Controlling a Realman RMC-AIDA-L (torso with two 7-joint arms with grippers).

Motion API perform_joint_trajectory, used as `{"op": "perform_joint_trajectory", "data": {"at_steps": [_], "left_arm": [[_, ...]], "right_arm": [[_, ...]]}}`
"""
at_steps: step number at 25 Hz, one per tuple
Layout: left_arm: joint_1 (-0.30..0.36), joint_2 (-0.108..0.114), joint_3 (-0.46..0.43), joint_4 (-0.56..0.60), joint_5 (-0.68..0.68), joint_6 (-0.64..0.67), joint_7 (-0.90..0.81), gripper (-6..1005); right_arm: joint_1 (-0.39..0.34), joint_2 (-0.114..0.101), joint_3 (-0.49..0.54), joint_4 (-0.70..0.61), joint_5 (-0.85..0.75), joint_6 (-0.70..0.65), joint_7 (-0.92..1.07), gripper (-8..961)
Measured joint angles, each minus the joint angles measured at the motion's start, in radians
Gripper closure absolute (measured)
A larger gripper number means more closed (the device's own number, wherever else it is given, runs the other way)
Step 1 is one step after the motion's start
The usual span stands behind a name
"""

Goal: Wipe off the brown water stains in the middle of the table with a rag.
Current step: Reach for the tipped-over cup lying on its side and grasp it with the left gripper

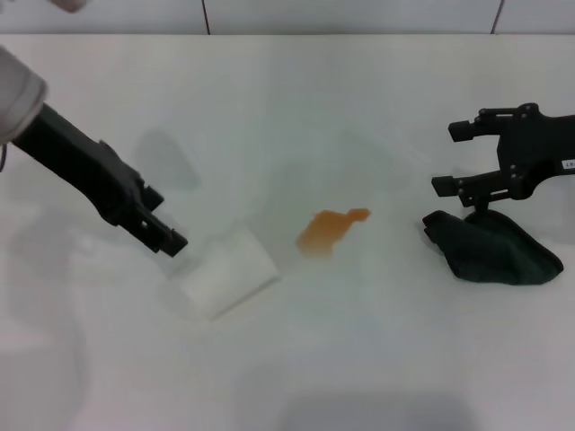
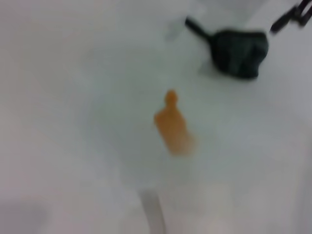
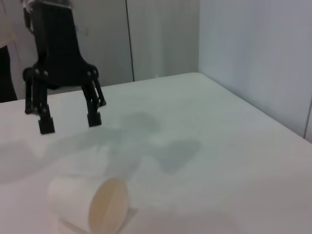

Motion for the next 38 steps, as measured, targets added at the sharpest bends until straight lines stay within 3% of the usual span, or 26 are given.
{"op": "perform_joint_trajectory", "data": {"at_steps": [2,5,10,23,38], "left_arm": [[-0.068,-0.006,0.007,-0.079,0.095,0.003,-0.037,134],[-0.114,-0.022,0.010,-0.128,0.183,-0.008,-0.063,133],[-0.159,-0.036,0.059,-0.138,0.212,-0.019,-0.092,133],[-0.155,-0.079,0.176,-0.142,0.215,-0.105,-0.102,131],[-0.134,-0.082,0.194,-0.206,0.132,-0.177,-0.099,129]], "right_arm": [[-0.002,0.001,0.000,-0.005,0.000,-0.001,-0.001,102],[0.000,0.002,-0.004,-0.006,0.000,-0.001,-0.003,102],[0.004,0.003,-0.005,-0.006,-0.001,-0.001,-0.009,102],[0.008,0.008,-0.009,-0.007,-0.002,-0.009,-0.010,102],[0.009,0.009,-0.022,-0.007,-0.001,-0.012,-0.009,102]]}}
